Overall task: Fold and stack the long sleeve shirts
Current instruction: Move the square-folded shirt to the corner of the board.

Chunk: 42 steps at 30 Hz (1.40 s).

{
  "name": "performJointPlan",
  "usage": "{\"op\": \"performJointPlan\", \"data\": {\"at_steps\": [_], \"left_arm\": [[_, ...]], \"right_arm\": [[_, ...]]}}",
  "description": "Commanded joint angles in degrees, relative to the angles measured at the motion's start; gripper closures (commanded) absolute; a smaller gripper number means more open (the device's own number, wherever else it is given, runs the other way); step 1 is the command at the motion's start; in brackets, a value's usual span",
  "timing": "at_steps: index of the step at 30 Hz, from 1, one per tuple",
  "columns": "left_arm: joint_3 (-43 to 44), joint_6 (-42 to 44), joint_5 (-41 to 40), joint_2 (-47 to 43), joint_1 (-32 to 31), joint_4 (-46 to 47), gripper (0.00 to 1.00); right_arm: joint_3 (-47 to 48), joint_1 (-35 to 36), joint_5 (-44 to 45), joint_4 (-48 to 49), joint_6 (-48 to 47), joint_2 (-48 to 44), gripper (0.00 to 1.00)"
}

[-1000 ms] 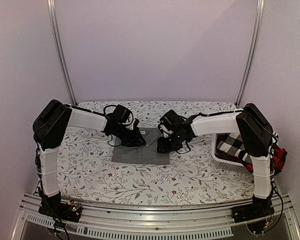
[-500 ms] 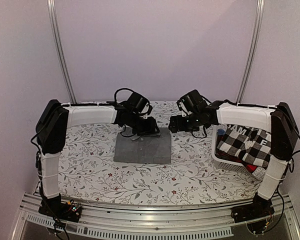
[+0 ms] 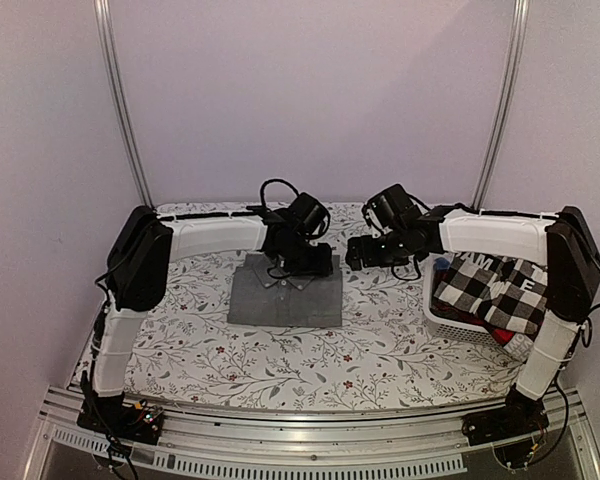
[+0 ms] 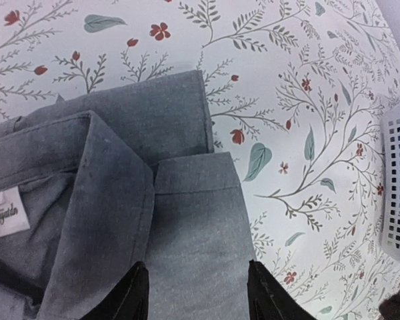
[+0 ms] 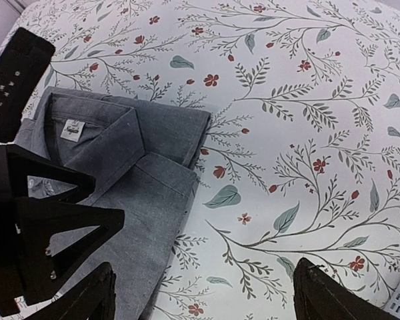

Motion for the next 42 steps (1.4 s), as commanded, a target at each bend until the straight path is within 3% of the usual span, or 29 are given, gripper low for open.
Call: {"op": "performJointPlan", "data": {"at_steps": [1,6,13,34,42], "left_arm": [[8.8,2.8,-2.9,6.9,-0.5,-4.9,0.49],[18.9,4.6,-5.2,14.3,-0.3,-11.4,0.46],[13.3,5.3,-4.4,14.7,-0.3,-10.2,0.46],[-31.0,3.8,-3.0,-12.7,2.5,0.0,0.47],[-47.5,5.9,1.4,-25.9,8.0,2.3,0.47]], "right_arm": [[-1.4,-1.3,1.4,0.9,-0.2,-3.7,0.08],[-2.0,-1.9,1.8,1.0,-0.2,-4.6,0.02],[-2.2,-2.0,1.7,1.0,0.1,-4.7,0.01],[-0.7,-2.0,0.0,1.9,0.1,-1.2,0.01],[-0.1,-2.0,-0.3,2.2,-0.5,-0.2,0.01]]}}
